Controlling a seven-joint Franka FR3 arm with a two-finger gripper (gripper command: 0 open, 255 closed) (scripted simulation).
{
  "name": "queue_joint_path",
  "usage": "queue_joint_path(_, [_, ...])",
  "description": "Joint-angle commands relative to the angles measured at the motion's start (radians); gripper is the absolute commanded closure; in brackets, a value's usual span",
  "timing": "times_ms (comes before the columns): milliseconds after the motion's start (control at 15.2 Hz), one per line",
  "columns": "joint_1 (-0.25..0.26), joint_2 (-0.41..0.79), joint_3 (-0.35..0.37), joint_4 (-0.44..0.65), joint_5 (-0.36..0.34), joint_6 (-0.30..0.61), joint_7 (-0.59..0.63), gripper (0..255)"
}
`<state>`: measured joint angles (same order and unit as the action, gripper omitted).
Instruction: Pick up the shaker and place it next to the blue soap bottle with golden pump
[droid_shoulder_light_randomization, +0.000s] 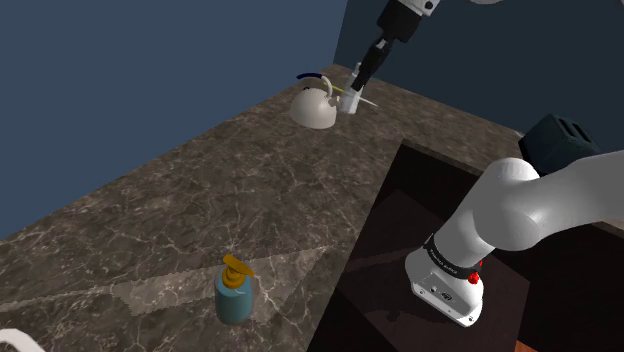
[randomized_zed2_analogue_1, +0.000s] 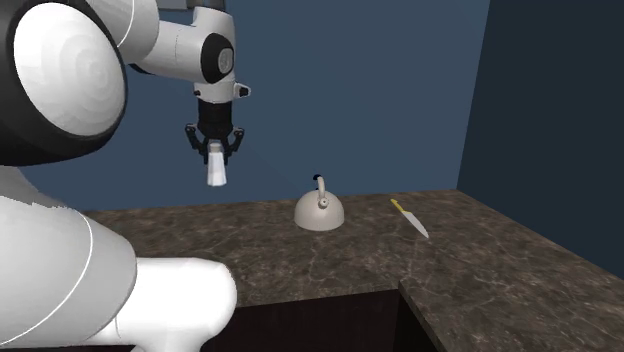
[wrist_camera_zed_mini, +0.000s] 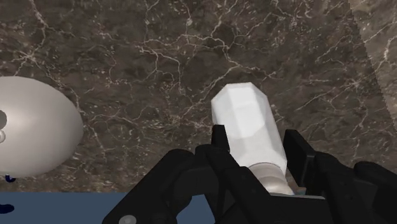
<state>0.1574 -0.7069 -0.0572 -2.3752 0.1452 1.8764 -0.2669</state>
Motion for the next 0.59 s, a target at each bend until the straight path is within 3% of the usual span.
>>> queue_joint_path(0, [0.015, -0.023, 0.044, -0.021, 0.018, 0.006, 0.049, 255])
queue_joint_path(528, [0.082, -0.094, 0.221, -0.06, 0.1, 0.007, 0.242, 255])
